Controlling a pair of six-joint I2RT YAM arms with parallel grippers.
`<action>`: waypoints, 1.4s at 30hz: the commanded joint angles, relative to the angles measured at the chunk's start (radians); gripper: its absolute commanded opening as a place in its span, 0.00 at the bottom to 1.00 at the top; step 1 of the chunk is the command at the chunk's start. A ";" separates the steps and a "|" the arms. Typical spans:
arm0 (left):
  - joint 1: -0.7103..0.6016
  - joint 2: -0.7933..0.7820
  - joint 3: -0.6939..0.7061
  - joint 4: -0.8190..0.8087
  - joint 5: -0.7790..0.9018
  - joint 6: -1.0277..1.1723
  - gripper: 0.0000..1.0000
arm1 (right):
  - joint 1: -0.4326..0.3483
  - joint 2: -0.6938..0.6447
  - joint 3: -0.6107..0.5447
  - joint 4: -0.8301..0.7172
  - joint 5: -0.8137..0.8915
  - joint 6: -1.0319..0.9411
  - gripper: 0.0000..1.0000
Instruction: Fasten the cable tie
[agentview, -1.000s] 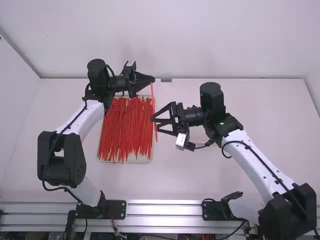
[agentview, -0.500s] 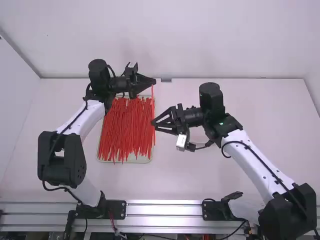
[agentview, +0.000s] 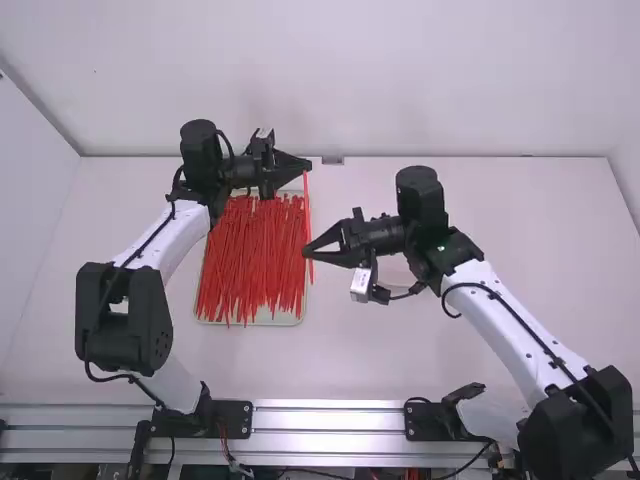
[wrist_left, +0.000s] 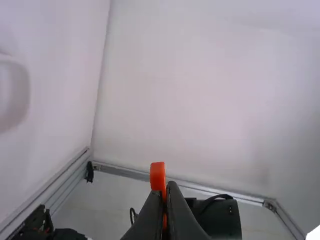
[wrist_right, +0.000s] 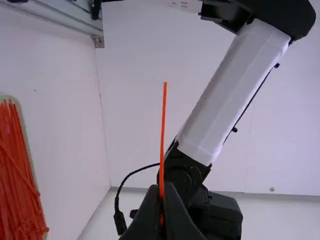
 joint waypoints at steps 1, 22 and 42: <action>-0.004 -0.009 0.024 0.007 -0.013 0.035 0.02 | -0.006 0.003 -0.009 0.003 -0.018 0.088 0.00; -0.008 -0.009 0.024 0.000 -0.012 0.496 0.02 | -0.013 0.003 -0.009 0.073 0.043 0.726 0.00; -0.008 -0.009 0.024 0.039 0.064 1.182 0.02 | -0.082 0.003 -0.009 0.481 -0.039 1.500 0.00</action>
